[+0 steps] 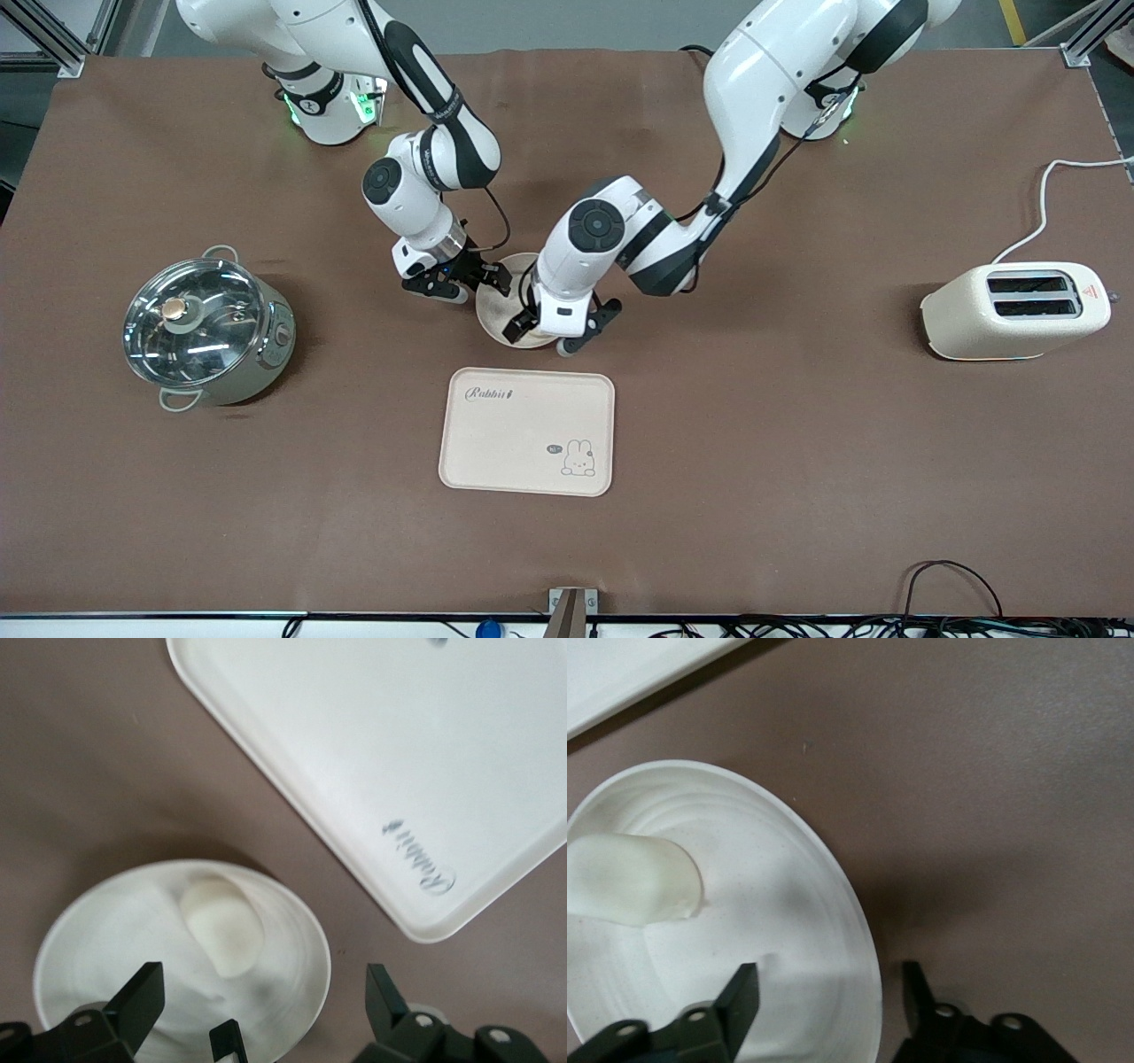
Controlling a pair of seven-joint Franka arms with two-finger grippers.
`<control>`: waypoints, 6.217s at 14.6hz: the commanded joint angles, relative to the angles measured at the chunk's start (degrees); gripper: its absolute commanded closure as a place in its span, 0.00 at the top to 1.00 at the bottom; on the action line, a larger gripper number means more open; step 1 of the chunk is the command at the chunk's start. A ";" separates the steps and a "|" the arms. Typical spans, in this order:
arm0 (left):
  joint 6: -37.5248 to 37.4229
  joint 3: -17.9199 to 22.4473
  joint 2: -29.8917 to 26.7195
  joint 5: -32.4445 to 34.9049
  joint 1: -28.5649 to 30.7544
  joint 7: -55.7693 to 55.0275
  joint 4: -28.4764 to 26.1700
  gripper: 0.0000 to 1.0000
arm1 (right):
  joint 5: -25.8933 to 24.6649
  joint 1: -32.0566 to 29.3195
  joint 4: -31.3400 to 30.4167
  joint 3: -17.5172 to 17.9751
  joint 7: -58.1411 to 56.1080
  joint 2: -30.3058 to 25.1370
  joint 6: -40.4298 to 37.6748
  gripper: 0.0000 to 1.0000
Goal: Place bun in plate and plate on tray
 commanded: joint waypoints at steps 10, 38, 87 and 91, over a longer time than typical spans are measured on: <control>-28.69 0.71 -21.27 3.76 25.15 38.95 2.72 1.00 | 2.07 -0.87 0.68 0.01 -1.15 -4.28 0.07 0.00; -51.03 10.21 -47.39 1.83 31.15 80.49 -7.21 1.00 | 3.04 -12.65 30.12 -1.93 -0.53 17.76 -5.03 0.48; -51.91 7.57 -45.81 1.13 31.59 81.46 -4.31 1.00 | -49.17 -46.06 47.52 -3.94 -18.72 -22.05 -80.96 1.00; -52.17 7.75 -45.81 1.13 31.50 81.46 -4.22 1.00 | -51.10 -41.76 47.87 -8.50 -19.60 -21.96 -81.14 1.00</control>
